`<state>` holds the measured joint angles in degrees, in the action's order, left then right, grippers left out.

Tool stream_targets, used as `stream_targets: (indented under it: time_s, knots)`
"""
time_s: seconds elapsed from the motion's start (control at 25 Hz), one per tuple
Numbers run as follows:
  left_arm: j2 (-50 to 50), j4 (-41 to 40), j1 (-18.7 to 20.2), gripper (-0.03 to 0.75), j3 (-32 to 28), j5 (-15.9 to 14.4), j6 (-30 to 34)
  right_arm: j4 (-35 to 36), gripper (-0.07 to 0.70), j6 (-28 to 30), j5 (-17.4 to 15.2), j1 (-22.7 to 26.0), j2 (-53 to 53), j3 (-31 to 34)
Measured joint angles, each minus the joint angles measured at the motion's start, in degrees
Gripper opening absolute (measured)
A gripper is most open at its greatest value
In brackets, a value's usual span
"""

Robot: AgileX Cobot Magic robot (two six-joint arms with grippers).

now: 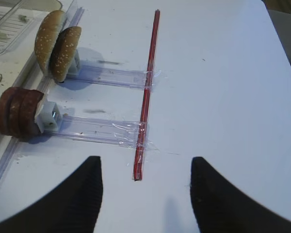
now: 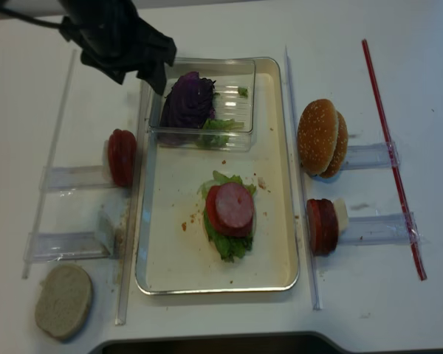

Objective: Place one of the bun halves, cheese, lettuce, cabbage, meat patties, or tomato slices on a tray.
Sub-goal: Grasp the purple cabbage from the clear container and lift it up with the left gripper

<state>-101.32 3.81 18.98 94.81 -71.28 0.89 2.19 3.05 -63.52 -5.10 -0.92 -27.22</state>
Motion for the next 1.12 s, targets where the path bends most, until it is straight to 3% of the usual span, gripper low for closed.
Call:
stream_targets:
  time_s: [0.4, 0.84, 1.12]
  knots:
    - [-10.70, 0.24, 2.31, 0.484, 5.48, 0.23, 0.00, 0.00, 0.428, 0.00, 0.00, 0.00, 0.00, 0.00]
    - [-21.22, 0.69, 3.02, 0.484, 17.09, 0.65, 0.00, 0.00, 0.428, 0.10, 0.00, 0.00, 0.00, 0.00]
    - [-24.87, 2.12, 3.13, 0.484, 18.98, 0.77, 0.00, 0.00, 0.428, 0.10, 0.00, 0.00, 0.00, 0.00]
